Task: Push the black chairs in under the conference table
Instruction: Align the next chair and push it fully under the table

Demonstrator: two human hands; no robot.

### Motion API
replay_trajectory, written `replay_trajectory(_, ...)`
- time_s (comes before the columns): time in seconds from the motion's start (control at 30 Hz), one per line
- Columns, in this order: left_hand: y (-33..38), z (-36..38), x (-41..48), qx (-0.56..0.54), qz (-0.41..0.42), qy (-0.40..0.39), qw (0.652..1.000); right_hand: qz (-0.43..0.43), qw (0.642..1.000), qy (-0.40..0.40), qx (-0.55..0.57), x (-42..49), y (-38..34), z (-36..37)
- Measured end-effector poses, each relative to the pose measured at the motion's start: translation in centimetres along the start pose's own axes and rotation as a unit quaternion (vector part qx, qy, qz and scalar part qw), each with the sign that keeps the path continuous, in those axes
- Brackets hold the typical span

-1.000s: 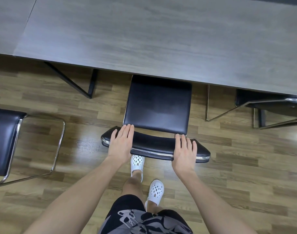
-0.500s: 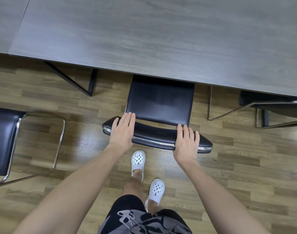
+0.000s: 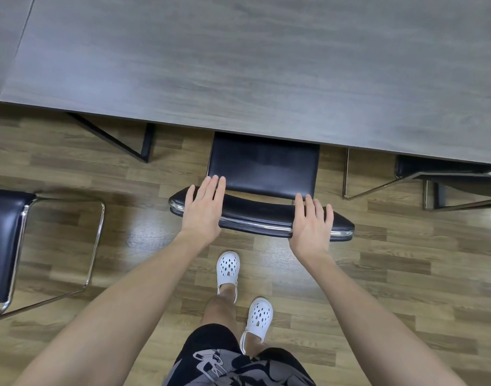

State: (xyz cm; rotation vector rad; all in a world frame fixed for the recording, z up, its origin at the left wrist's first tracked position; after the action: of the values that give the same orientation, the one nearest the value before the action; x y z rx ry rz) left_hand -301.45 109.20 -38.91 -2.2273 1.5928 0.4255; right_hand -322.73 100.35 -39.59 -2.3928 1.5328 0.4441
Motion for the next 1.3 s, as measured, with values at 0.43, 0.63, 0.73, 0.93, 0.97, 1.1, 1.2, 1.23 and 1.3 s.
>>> replay_trajectory(0.43,0.4,-2.1,3.9,-0.001,-0.007,0.016,1.000,-0.006,1.000,0.018,0.010,4.3,0.9,-2.3)
replay_trajectory(0.63,0.3,-2.7,5.3,-0.005,-0.011,0.013,1.000,-0.006,0.999,0.030,0.011,5.7,1.0,-3.0)
replay_trajectory(0.73,0.2,-3.0,6.1,-0.004,-0.013,0.015,1.000,-0.005,0.999,0.034,0.009,6.5,1.1,-3.2)
replay_trajectory(0.93,0.2,-3.8,7.8,-0.013,-0.010,0.020,1.000,-0.007,0.999,0.042,0.007,8.2,1.4,-4.0)
replay_trajectory(0.97,0.2,-3.9,8.1,-0.012,-0.010,0.023,1.000,-0.007,0.999,0.039,0.005,8.6,1.5,-4.1)
replay_trajectory(1.1,0.3,-4.6,9.2,-0.012,-0.006,0.033,0.999,-0.008,0.999,0.043,0.002,9.7,1.7,-4.6)
replay_trajectory(1.2,0.5,-4.9,9.6,-0.009,-0.002,0.046,0.999,-0.012,0.999,0.045,0.001,10.3,1.8,-4.8)
replay_trajectory(1.23,0.5,-4.9,9.6,-0.008,-0.001,0.056,0.998,-0.013,0.999,0.048,0.002,10.4,1.8,-4.9)
replay_trajectory(1.3,0.5,-5.1,9.7,-0.016,-0.002,0.081,0.997,-0.015,0.998,0.059,0.004,10.6,1.8,-5.1)
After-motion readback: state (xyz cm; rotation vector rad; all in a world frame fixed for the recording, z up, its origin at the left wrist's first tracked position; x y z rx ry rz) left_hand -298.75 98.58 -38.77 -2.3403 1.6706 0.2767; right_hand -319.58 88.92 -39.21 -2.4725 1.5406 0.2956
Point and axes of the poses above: each hand's wrist, its own x-axis towards the middle knuckle, its own z-axis out of the palm, y = z × x, the point moved 8 cm from there along x, towards the middle knuckle, and after that the axes turned 7 degrees about x, right-handed, at the moved point
